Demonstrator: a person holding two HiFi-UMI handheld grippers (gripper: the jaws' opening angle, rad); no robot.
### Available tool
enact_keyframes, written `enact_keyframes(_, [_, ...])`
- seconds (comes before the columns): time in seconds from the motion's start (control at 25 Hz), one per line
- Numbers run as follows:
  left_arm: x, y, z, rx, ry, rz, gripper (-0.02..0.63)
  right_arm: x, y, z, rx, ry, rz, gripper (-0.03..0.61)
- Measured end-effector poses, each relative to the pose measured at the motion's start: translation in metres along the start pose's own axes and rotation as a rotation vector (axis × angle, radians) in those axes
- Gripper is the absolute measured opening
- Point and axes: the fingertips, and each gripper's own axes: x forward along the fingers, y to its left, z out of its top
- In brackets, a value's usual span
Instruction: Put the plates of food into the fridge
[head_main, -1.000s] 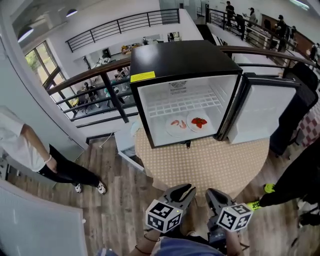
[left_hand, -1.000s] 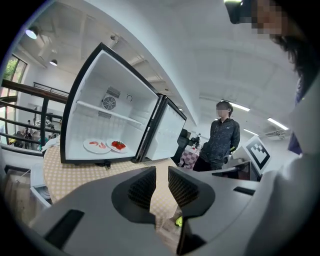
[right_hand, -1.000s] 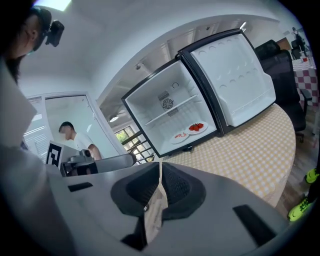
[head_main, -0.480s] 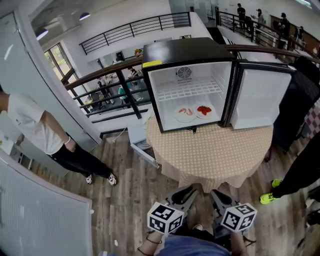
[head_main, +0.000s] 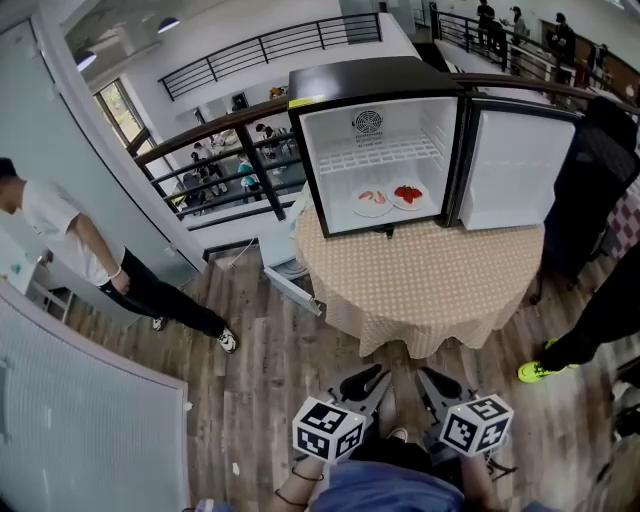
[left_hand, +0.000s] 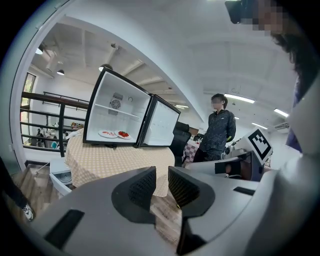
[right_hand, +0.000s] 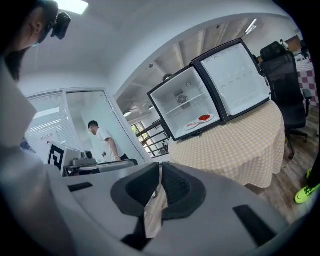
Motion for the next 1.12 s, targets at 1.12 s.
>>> enact_keyframes(1.12, [-0.001,-0.023,0.001,0.043,0.005,-0.049,0.085,-0.015,0.001,0.009,-0.044,-0.015,-0.048,0.029])
